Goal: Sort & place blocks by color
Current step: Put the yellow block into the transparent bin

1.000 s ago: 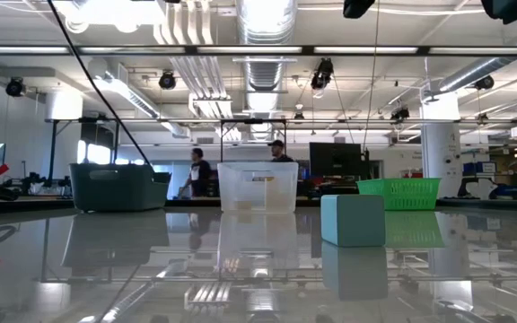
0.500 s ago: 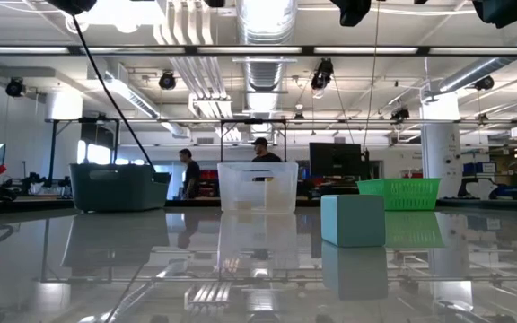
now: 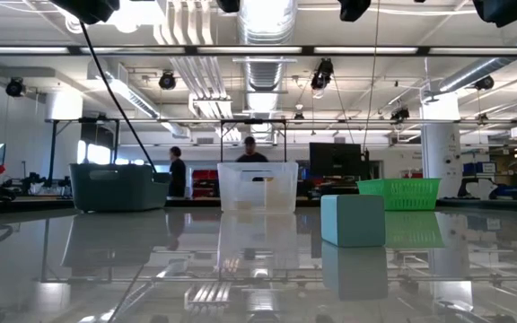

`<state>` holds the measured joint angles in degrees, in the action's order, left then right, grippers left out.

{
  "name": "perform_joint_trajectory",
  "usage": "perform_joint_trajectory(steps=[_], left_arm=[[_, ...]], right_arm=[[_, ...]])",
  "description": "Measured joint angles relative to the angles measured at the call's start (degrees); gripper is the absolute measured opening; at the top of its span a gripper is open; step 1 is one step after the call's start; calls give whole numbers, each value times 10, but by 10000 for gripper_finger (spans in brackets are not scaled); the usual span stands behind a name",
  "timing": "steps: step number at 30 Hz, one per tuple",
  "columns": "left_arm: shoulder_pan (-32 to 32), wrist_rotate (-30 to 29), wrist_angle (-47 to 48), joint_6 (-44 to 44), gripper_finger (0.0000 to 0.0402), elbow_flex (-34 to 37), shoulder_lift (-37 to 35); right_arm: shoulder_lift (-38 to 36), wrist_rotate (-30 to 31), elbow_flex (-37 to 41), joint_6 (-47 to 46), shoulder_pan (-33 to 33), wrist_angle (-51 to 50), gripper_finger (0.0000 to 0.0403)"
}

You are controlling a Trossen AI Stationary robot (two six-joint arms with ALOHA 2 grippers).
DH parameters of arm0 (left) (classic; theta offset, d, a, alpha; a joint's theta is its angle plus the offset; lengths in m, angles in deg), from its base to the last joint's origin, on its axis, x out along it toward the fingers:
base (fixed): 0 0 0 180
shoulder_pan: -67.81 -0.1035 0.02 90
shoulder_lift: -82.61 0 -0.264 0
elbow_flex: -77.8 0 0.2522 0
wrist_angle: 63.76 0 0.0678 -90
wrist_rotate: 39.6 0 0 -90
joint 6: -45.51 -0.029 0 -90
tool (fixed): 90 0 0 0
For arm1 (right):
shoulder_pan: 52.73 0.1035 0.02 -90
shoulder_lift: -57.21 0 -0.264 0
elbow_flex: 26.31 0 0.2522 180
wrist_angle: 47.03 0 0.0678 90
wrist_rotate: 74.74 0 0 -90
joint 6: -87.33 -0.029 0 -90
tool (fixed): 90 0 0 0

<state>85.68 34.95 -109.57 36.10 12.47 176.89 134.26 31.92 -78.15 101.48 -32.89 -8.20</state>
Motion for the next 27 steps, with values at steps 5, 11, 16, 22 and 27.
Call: perform_joint_trajectory(steps=[5, 11, 16, 22, 27], left_arm=[[-3, 0, -3, -7, 90, 2, 0], [-3, 0, -2, -9, 94, 3, 0], [-3, 0, 3, 5, 186, 4, 1], [-4, -41, 28, -3, 241, 31, -32], [0, -101, 113, 5, 244, 71, -109]], right_arm=[[0, -3, -12, -9, 0, -15, 95], [0, -1, -15, -4, 0, -27, 91], [0, 10, -16, 20, -4, -32, 91], [0, 97, -23, 15, -16, -107, 91], [0, 167, -73, -66, -38, -284, 91]])
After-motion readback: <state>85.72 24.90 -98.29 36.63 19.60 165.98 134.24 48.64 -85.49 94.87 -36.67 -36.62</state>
